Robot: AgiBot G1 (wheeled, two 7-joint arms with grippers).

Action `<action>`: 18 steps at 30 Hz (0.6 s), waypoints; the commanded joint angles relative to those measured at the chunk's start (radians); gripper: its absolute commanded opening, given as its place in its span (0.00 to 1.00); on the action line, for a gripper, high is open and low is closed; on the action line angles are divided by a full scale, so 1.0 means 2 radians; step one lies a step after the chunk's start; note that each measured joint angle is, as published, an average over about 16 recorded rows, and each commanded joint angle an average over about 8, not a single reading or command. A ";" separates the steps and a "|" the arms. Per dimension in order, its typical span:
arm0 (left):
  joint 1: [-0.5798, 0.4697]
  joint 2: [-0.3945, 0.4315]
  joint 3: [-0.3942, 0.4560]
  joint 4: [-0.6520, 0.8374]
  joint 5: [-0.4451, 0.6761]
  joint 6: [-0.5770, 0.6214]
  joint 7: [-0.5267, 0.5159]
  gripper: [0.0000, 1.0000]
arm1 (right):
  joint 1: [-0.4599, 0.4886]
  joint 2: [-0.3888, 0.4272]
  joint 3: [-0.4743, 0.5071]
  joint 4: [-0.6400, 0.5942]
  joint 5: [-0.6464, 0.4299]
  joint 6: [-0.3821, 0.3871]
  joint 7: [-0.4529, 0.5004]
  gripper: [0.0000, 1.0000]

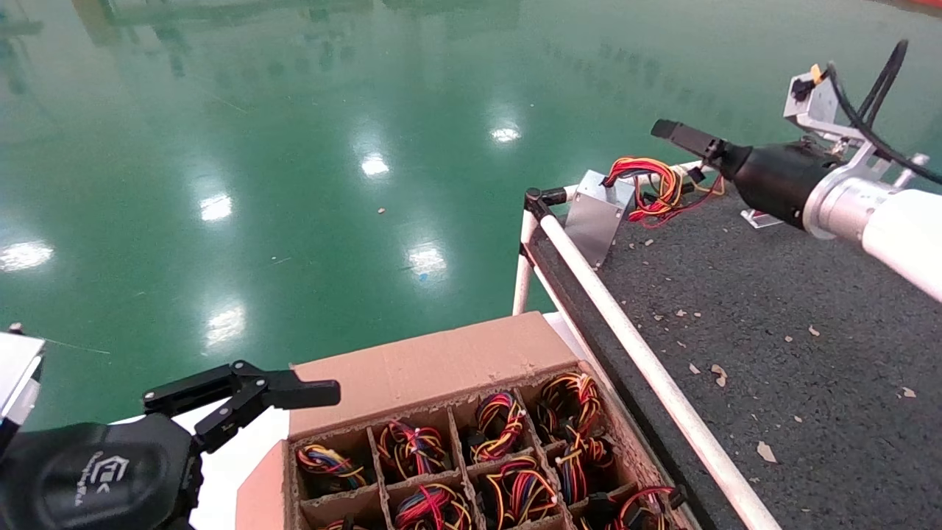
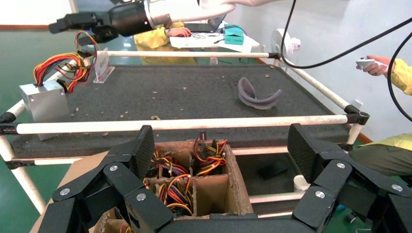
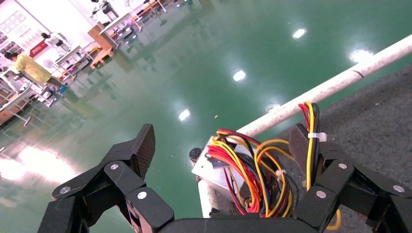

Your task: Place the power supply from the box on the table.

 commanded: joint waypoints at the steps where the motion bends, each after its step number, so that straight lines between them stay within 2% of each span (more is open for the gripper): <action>1: 0.000 0.000 0.000 0.000 0.000 0.000 0.000 1.00 | 0.007 0.001 0.001 -0.006 0.001 -0.005 -0.004 1.00; 8: 0.000 0.000 0.000 0.000 0.000 0.000 0.000 1.00 | 0.017 0.001 -0.005 -0.057 -0.006 -0.030 -0.043 1.00; 18: 0.000 0.000 0.000 0.000 0.000 0.000 0.000 1.00 | 0.050 0.014 -0.026 -0.145 -0.028 -0.081 -0.153 1.00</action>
